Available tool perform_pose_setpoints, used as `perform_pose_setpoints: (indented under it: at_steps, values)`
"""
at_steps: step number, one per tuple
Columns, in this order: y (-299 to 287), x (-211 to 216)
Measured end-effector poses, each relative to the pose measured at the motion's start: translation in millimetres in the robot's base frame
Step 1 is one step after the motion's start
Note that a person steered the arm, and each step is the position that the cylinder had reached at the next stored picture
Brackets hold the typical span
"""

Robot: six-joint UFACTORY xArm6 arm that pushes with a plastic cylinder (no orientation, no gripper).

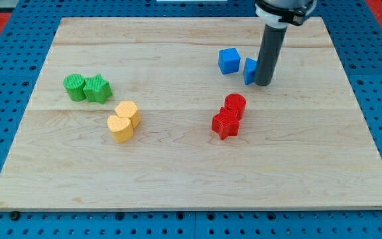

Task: Push the blue cube and the blue triangle left a bit

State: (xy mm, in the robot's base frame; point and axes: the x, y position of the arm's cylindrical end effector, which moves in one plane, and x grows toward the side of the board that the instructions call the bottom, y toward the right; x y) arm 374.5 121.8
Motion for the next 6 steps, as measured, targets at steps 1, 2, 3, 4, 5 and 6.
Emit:
perform_pose_setpoints:
  at_steps: [1, 2, 3, 4, 5, 6]
  values:
    - [-16.6, -12.6]
    - [-24.0, -17.6]
    - [-31.9, -29.0]
    - [-27.5, -33.7]
    - [29.4, -33.7]
    - [61.7, -50.8]
